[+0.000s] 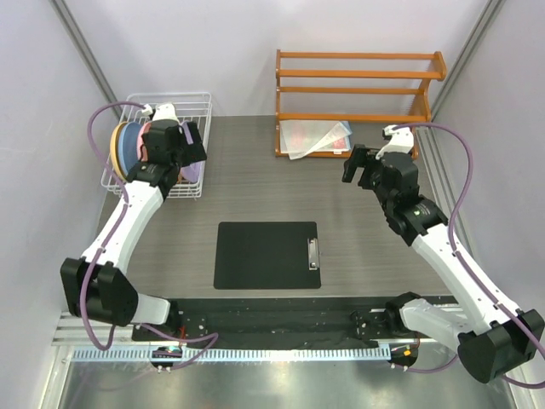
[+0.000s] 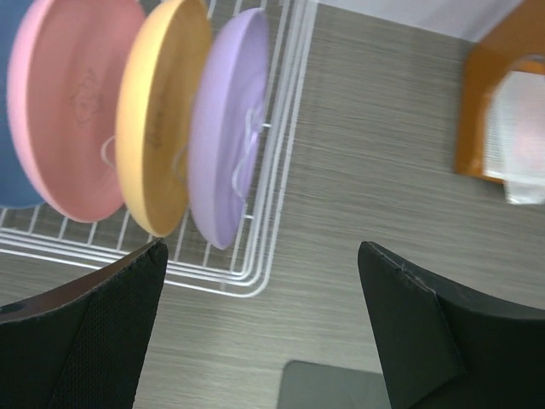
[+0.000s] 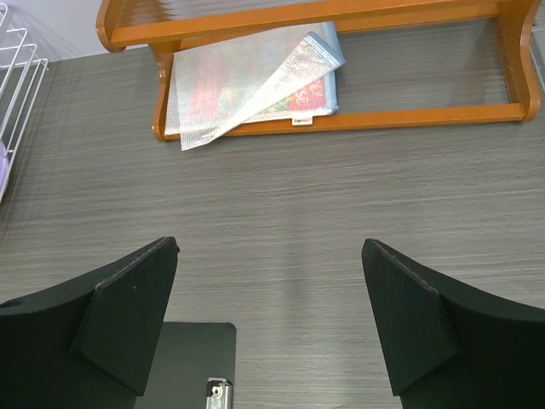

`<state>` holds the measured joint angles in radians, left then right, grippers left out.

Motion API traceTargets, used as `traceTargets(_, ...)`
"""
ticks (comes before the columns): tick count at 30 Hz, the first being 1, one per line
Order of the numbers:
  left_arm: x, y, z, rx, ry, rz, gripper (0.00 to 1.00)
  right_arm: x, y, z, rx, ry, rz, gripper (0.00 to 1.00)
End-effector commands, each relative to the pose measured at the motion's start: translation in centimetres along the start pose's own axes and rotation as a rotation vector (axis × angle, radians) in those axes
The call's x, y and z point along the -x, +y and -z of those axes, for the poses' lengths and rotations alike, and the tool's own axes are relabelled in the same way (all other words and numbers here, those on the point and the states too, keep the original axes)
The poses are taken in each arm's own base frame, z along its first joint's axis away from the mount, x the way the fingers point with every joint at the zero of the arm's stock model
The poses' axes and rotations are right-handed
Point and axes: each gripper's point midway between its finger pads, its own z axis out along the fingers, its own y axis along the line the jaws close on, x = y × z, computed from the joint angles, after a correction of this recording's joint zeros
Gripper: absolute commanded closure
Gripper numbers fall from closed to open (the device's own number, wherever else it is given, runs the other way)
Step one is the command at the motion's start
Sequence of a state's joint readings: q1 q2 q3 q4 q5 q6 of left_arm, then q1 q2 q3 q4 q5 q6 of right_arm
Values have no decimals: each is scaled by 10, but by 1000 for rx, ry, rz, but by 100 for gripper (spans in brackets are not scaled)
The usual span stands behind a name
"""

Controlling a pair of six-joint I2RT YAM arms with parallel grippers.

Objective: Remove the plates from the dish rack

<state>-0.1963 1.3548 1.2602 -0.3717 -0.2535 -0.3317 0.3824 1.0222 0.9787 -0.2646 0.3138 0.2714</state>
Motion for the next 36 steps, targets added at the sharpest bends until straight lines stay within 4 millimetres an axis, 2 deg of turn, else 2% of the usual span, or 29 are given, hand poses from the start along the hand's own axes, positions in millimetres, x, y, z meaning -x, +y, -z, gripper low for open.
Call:
traceTargets(1, 32, 13, -14, 114, -124, -25, 10, 28, 11, 2, 37, -66, -34, 6)
traceTargets(3, 27, 18, -25, 151, -115, -39, 12, 26, 12, 0, 34, -60, -38, 6)
traceTargets(4, 28, 17, -30, 153, -130, -37, 16, 25, 12, -1, 33, -57, -42, 6)
traceTargets(8, 21, 19, -47, 175, -120, -56, 17, 22, 14, -6, 38, -48, -50, 6)
traceTargets(12, 17, 20, -59, 199, -116, -70, 28, 15, 13, -11, 23, -29, -49, 6)
traceTargets(15, 18, 23, -67, 223, -124, -80, 33, 11, 12, -15, 14, -18, -45, 7)
traceTargets(18, 22, 25, -73, 251, -139, -87, 47, 7, 12, -18, 14, -8, -43, 7)
traceTargets(23, 17, 27, -88, 281, -111, -127, 51, 4, 11, -21, 7, 0, -41, 7)
traceTargets(25, 15, 33, -90, 310, -106, -130, 61, 3, 11, -22, 6, 4, -40, 7)
traceTargets(30, 8, 38, -96, 341, -92, -146, 67, -4, 9, -24, -2, 17, -39, 7)
traceTargets(32, 8, 41, -96, 368, -95, -149, 78, -6, 10, -24, 3, 22, -37, 7)
traceTargets(34, 5, 44, -98, 380, -88, -160, 78, -8, 9, -24, 0, 26, -38, 7)
traceTargets(36, 4, 45, -99, 389, -85, -174, 89, -9, 8, -23, -3, 25, -42, 7)
